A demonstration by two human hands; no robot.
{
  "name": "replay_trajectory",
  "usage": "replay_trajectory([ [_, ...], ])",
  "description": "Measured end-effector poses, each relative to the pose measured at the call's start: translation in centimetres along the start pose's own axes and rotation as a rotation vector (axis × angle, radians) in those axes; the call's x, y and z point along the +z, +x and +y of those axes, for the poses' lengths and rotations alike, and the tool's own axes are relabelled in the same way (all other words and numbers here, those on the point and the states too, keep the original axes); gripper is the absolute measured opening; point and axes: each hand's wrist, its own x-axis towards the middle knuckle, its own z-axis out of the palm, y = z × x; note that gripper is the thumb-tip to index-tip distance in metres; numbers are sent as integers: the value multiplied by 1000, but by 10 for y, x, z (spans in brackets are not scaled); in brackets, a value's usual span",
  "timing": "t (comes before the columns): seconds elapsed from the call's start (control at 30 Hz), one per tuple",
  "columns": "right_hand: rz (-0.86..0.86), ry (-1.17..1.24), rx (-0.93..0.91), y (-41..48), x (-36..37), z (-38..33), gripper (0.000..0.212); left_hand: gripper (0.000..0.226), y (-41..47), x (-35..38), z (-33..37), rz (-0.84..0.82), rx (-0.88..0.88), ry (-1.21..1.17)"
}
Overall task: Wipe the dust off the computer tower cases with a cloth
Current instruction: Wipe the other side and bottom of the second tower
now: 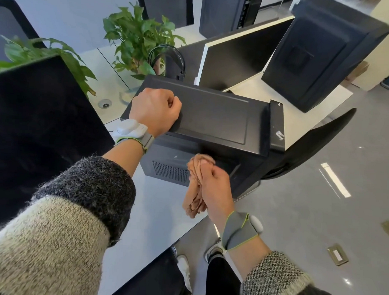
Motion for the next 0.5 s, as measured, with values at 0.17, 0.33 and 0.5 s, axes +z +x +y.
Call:
replay_trajectory([
  [0.17,1,-50,-36,2,6,9,34,45,0,-2,-1,14,12,-3],
  [0.33,26,-111,25,1,13,15,39,45,0,0,-5,30,40,-20],
  [0.5,71,-153,-119,0,16,6,36,44,-1,2,-6,37,37,-39],
])
